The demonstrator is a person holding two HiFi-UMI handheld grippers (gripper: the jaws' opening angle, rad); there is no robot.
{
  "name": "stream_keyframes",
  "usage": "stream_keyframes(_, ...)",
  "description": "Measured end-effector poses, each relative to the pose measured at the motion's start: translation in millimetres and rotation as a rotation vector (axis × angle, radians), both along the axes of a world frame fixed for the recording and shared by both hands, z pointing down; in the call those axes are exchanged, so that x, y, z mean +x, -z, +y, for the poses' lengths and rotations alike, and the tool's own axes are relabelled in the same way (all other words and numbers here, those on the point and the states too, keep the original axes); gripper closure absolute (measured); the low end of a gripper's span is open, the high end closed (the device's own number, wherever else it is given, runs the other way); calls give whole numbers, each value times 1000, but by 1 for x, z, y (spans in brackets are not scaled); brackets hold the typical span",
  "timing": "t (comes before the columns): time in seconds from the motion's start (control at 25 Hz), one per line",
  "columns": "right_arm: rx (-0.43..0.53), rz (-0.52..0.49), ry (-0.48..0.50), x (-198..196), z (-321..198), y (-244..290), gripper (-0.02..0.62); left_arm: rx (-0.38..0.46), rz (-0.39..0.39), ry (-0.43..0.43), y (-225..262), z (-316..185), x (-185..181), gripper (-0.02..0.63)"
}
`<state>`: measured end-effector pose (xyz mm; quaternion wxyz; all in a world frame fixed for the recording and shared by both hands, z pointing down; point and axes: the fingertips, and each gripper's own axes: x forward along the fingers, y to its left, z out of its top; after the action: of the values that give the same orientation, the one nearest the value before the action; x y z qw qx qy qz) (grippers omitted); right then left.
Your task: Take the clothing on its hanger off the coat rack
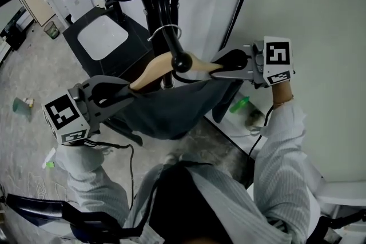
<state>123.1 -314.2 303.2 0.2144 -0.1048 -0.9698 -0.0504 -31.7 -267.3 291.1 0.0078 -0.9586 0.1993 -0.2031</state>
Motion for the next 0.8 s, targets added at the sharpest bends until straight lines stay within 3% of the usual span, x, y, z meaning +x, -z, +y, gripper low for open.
stream_keyframes(0.36,72,-14,-1,2,3,22,537,70,-14,2,22,4,3,528)
stream_keyframes(0.8,154,-15,-39,21,38,61,537,113,-43,-63,55,36,18,528)
